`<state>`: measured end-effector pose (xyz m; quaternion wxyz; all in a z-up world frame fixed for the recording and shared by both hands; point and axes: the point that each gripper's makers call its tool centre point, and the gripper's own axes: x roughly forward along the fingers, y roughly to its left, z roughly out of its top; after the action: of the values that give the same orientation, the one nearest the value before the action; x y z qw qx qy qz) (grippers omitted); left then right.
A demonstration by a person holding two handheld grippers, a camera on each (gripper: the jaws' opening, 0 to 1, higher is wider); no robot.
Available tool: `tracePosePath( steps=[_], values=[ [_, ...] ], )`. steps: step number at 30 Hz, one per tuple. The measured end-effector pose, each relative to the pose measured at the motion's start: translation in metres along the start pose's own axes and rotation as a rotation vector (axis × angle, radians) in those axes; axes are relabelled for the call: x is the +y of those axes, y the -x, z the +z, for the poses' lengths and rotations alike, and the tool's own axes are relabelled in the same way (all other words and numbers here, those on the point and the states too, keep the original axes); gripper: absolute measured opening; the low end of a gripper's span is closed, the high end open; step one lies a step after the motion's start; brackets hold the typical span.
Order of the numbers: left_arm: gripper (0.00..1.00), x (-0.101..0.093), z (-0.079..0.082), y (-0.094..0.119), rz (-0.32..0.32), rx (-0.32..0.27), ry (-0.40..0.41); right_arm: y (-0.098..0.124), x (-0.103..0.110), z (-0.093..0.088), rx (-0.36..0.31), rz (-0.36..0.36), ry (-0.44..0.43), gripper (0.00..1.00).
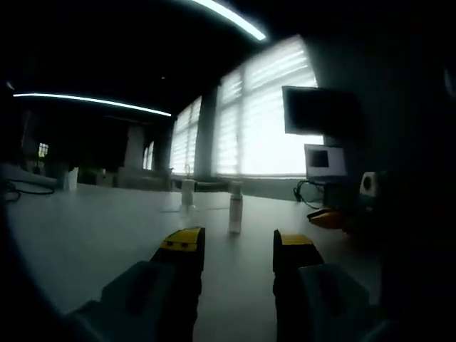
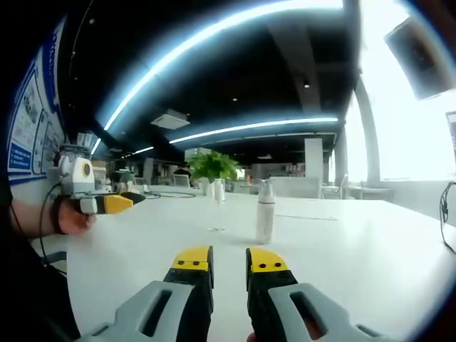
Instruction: Clamp pump bottle remove cover press pump head put on cover
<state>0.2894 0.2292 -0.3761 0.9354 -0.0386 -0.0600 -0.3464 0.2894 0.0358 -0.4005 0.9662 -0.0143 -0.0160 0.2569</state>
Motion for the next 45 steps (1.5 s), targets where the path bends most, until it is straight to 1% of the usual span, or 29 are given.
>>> tracePosePath(
  steps=[6,10,16,21,25,32,34,38,42,45],
  values=[
    [0.29,0.000,-0.001,-0.001,-0.007,0.001,0.015,0.000,0.000,0.000,0.001,0.000,0.002,0.13],
    [0.29,-0.002,-0.002,-0.001,-0.017,0.009,-0.001,0.000,0.000,0.000,0.000,0.001,-0.001,0.13],
    [0.29,0.000,-0.004,-0.002,-0.007,0.017,0.008,0.000,-0.001,0.000,-0.003,0.000,-0.003,0.13],
    [0.29,-0.004,-0.008,-0.003,-0.011,0.038,-0.025,0.000,-0.001,0.001,-0.007,0.000,-0.004,0.13],
    [0.29,-0.002,-0.009,-0.003,-0.009,0.045,-0.032,0.001,0.000,0.001,-0.008,0.000,-0.003,0.13],
    [0.29,0.000,-0.010,-0.004,-0.004,0.055,-0.020,0.000,-0.001,0.001,-0.005,-0.003,-0.002,0.13],
    [0.29,0.002,-0.009,-0.006,0.000,0.056,0.000,0.000,-0.001,0.001,-0.005,-0.002,-0.002,0.13],
    [0.29,0.002,-0.011,-0.007,0.002,0.070,0.013,0.000,-0.002,0.001,-0.006,0.000,-0.006,0.13],
    [0.30,0.000,-0.013,-0.010,-0.006,0.089,0.010,0.000,-0.001,0.001,-0.007,0.002,-0.009,0.13],
    [0.32,-0.001,-0.010,-0.014,-0.013,0.093,-0.006,0.000,-0.002,0.001,-0.008,0.001,-0.009,0.13]
  ],
)
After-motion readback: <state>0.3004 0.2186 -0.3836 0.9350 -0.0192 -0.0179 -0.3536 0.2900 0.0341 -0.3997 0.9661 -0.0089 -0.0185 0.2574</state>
